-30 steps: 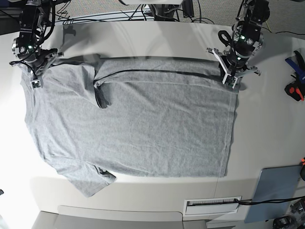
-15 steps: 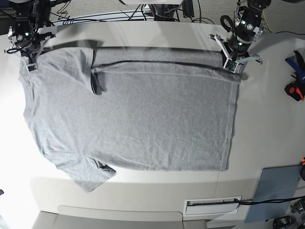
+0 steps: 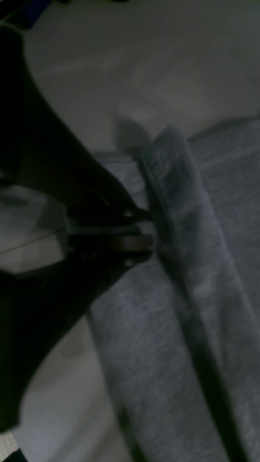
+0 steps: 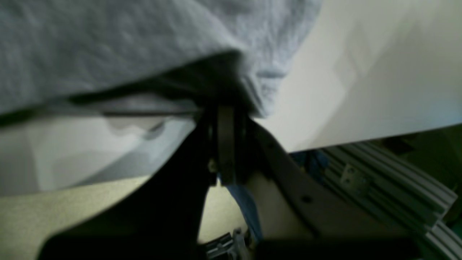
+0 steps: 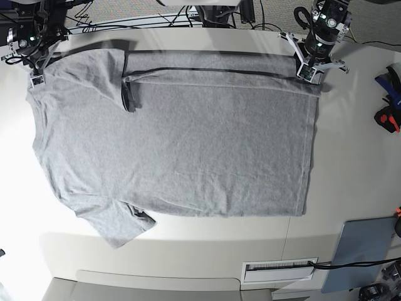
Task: Fold the T-shirt properly
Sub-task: 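Pull the folded edge with both grippers away from the hem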
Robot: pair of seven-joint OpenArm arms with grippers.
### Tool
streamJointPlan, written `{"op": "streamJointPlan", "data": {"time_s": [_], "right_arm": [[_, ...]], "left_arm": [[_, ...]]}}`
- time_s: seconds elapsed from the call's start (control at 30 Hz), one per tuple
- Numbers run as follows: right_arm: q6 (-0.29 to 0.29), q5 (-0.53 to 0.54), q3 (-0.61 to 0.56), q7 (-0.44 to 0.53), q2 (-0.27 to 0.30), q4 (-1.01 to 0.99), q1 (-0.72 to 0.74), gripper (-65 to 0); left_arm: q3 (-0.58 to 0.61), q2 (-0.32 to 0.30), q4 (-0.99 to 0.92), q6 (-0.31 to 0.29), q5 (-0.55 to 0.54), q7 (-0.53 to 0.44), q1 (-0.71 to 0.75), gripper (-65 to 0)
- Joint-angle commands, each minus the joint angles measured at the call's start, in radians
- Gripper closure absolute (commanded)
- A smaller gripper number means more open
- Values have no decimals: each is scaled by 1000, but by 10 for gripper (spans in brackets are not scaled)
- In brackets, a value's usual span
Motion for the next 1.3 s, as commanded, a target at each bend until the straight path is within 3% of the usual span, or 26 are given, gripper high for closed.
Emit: {"op": "streamJointPlan", "data": {"time_s": [0.0,0.23,0.4,0.57,0.83,1.0,1.27], "right_arm": [[-5,-16,14,1,18,17,-8,0],[4,-12,35,-30,18,39,-44,0],[7,6,98,-31,18,216,-118,0],[7,85,158,74,18,301,-113,0],[14,131,156,90,18,100,62,0],[121,224,156,53,18,-87,176,0],[135,222,156,-15,18,-158,158,0]], "left_arm": [[11,-8,-39,-54,-10,255,60,-62],[11,-10,-37,-57,9,254,76,-62],[11,-10,-32,-56,9,249,76,-62],[11,-10,-15,-56,8,227,73,-62],[11,-10,6,-57,9,227,61,-62],[11,-10,6,-56,9,232,60,-62],[11,-10,6,-52,27,250,76,-62]]}}
